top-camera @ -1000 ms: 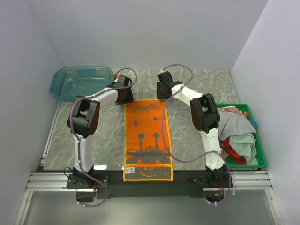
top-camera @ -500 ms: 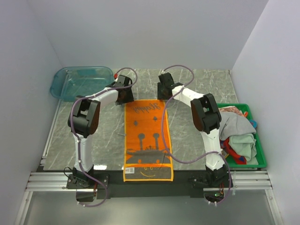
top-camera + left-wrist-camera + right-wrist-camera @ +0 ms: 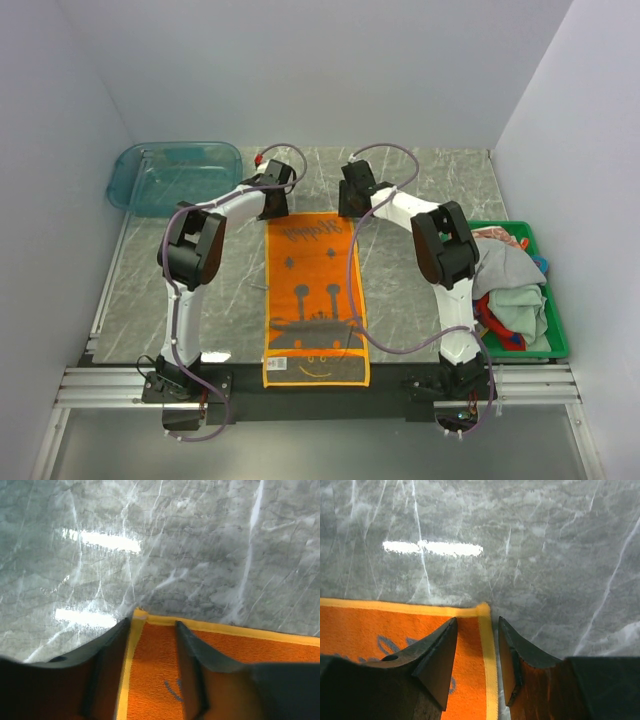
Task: Fold and stack the towels
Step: Fold the towel
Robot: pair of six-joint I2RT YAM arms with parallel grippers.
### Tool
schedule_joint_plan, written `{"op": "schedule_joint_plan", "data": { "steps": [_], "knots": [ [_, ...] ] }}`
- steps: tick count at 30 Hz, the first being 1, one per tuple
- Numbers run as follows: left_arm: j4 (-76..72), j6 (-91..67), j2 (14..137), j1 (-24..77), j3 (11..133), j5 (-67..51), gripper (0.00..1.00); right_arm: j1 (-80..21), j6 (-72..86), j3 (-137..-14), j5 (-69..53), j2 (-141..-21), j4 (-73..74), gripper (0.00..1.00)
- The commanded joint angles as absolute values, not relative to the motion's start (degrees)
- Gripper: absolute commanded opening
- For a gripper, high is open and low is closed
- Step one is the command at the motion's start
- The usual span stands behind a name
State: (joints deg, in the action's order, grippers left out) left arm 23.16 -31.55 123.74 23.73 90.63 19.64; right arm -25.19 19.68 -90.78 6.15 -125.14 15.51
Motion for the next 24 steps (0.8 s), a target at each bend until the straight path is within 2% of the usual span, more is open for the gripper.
{"op": "schedule_joint_plan", "data": {
  "steps": [1, 3, 6, 10, 24],
  "knots": [
    [26.37, -31.73, 127.09, 24.00, 90.79, 18.46, 0.45, -24.87, 20.48, -88.33, 6.41, -123.66, 17.49, 0.46],
    [26.11, -31.64, 127.09, 24.08, 90.62, 18.20, 0.40, -24.87, 20.48, -88.42, 6.68, -124.01, 17.49, 0.46],
    [25.93, -31.11, 127.35, 23.99, 90.61, 17.84, 0.29, -24.96, 20.48, -89.56, 7.56, -125.06, 18.63, 0.46],
    [25.84, -30.50, 128.05, 24.08, 90.44, 17.05, 0.24, -24.96, 20.22, -90.26, 7.82, -125.95, 19.16, 0.46],
    [24.79, -29.53, 127.62, 23.99, 89.30, 16.17, 0.24, -26.98, 16.96, -96.94, 8.88, -129.20, 23.82, 0.46]
  ]
}}
